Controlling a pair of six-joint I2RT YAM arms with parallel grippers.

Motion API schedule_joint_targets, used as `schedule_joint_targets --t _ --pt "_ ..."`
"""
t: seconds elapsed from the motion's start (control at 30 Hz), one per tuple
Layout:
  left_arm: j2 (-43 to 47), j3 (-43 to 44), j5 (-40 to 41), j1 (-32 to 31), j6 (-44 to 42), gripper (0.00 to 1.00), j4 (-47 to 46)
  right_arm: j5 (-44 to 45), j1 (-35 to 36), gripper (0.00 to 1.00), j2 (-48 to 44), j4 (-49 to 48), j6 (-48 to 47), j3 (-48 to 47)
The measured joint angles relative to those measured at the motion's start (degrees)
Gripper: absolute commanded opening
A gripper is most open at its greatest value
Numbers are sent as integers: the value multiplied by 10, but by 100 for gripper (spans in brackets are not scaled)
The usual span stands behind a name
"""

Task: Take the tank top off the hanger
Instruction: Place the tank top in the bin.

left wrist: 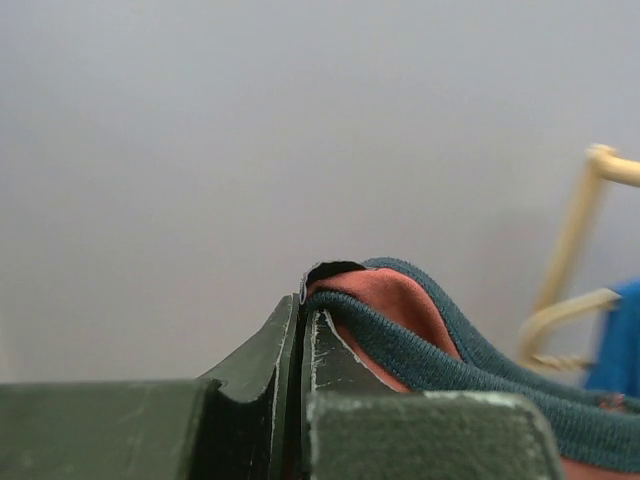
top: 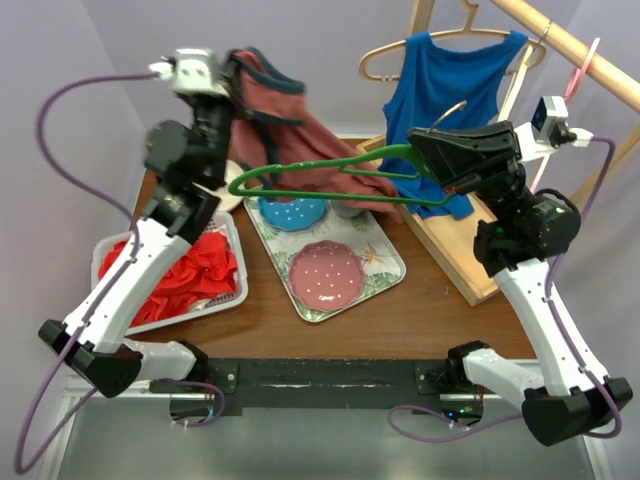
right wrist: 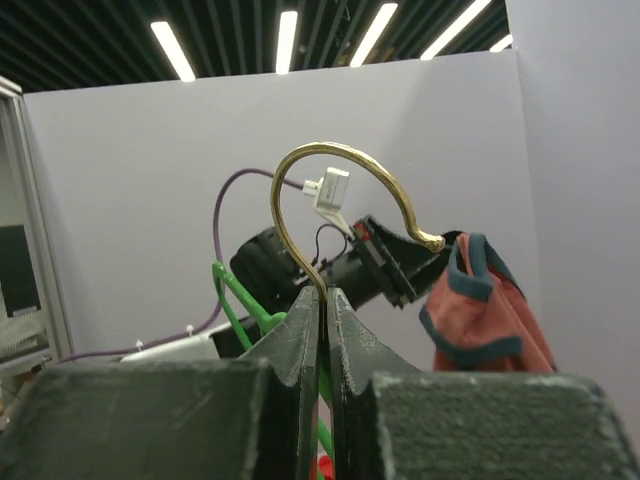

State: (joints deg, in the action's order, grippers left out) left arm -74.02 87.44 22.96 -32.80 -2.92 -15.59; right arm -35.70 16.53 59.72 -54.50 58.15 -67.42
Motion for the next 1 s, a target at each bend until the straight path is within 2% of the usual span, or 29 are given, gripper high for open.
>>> schedule_joint_targets --t 0.23,0.33,0.43,0.6,0.7,0.93,1.0 --pt "2 144 84 164 -42 0 163 -14 0 0 -43 33 -47 4" --pt "2 198 107 216 -54 0 227 -14 0 0 -43 40 -53 10" --pt "13 226 123 230 -61 0 264 -14 0 0 -38 47 -56 18" --pt "52 209 129 231 -62 0 312 -13 0 0 -30 66 -57 39" --pt "76 150 126 233 -35 0 334 -13 0 0 -38 87 -66 55" --pt "125 -146 72 256 99 1 379 -12 0 0 -74 133 -89 86" --pt "127 -228 60 259 138 14 398 -15 0 0 -77 123 -81 101"
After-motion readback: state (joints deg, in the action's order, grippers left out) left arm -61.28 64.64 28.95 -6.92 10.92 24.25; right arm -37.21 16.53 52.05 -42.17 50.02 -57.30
